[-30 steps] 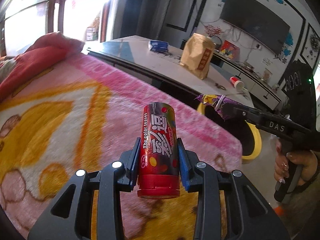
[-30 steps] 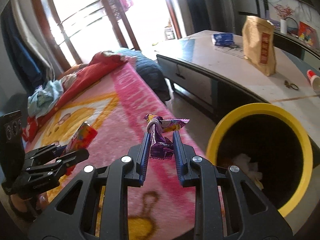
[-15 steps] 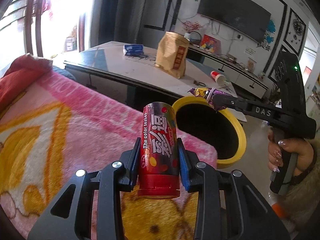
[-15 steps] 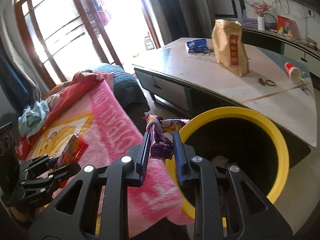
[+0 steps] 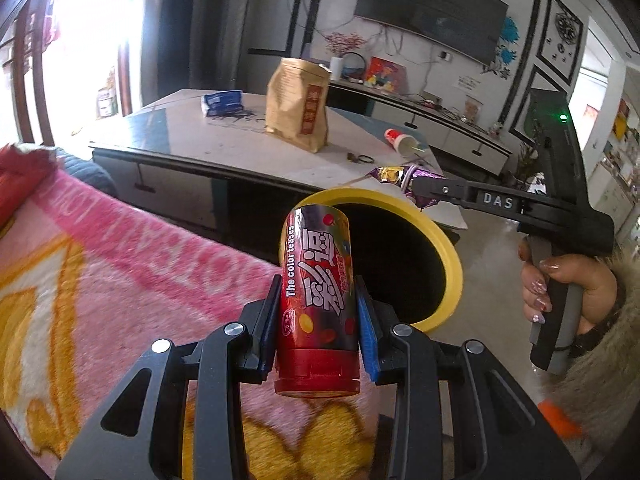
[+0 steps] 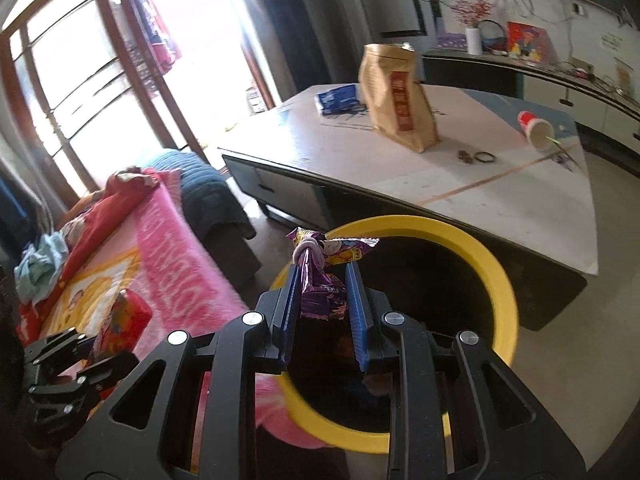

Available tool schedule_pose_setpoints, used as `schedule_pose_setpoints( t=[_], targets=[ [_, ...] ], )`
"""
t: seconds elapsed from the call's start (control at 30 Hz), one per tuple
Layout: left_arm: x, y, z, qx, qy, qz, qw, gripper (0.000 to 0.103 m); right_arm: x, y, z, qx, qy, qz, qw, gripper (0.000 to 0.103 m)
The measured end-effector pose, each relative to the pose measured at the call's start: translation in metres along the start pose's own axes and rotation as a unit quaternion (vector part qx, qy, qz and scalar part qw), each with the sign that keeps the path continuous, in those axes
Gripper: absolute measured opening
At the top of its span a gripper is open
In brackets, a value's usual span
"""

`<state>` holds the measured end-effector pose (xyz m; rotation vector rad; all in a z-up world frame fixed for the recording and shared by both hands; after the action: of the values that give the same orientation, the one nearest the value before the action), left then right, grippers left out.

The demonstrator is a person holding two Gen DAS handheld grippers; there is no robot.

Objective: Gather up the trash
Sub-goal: 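Carry the red tube in the left tool and purple wrapper in the right tool over the bin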

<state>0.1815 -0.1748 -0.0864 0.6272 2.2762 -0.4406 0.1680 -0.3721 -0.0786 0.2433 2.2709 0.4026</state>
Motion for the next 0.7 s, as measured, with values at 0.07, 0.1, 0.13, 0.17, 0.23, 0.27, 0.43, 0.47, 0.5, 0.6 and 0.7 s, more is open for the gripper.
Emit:
schedule_pose_setpoints(
  t=[0.07, 0.1, 0.13, 0.17, 0.23, 0.27, 0.43, 0.47, 0.5, 0.6, 0.7],
  targets=[
    [-0.002, -0.007, 0.004, 0.005, 0.001, 0.007, 1.0, 0.032, 0.0, -0.01, -0.002, 0.008, -0.001, 0.007, 1.0, 0.017],
    [-0.002, -0.01, 0.005, 0.007, 0.001, 0.009, 0.9999, 0.032, 0.001, -0.015, -0.002, 0.012, -0.001, 0.012, 1.0, 0.017],
    [-0.003, -0.013, 0.007, 0.009, 0.002, 0.012, 0.9999, 0.032, 0.001, -0.019, -0.002, 0.015, 0.0, 0.014, 1.0, 0.017],
    [-0.003, -0.016, 0.01, 0.012, 0.003, 0.016, 0.9998, 0.032, 0.002, -0.024, -0.003, 0.019, 0.0, 0.017, 1.0, 0.017],
    [-0.003, -0.022, 0.013, 0.016, 0.005, 0.021, 0.9996, 0.032, 0.004, -0.033, -0.004, 0.027, 0.001, 0.028, 0.999, 0.017],
    [-0.003, -0.025, 0.015, 0.018, 0.006, 0.022, 0.9996, 0.032, 0.004, -0.037, -0.004, 0.029, 0.001, 0.031, 0.999, 0.017],
    [-0.005, -0.037, 0.025, 0.028, 0.011, 0.034, 0.999, 0.032, 0.007, -0.053, -0.006, 0.038, 0.003, 0.044, 0.998, 0.017],
    [-0.005, -0.039, 0.027, 0.03, 0.012, 0.036, 0.9988, 0.032, 0.008, -0.055, -0.007, 0.04, 0.003, 0.046, 0.998, 0.017],
    [-0.006, -0.042, 0.029, 0.032, 0.013, 0.038, 0.9987, 0.032, 0.008, -0.057, -0.007, 0.041, 0.003, 0.047, 0.998, 0.017],
    [-0.006, -0.047, 0.036, 0.038, 0.017, 0.041, 0.9983, 0.032, 0.01, -0.065, -0.009, 0.045, 0.004, 0.053, 0.998, 0.017],
    [-0.007, -0.054, 0.044, 0.044, 0.021, 0.042, 0.9979, 0.032, 0.01, -0.07, -0.011, 0.047, 0.004, 0.059, 0.997, 0.017]
  ],
)
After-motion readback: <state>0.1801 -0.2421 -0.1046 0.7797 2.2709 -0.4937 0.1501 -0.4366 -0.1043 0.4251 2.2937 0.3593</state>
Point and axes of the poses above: each gripper's, at about its wrist camera, not at the fingertips, and z roughly the way its jaws point, y to its left, x to its underside, the point moved 3 cm from there along z, roughly the way its jaws point, and after that the axes turned 4 degrees about -x, right-handed, at the moved point
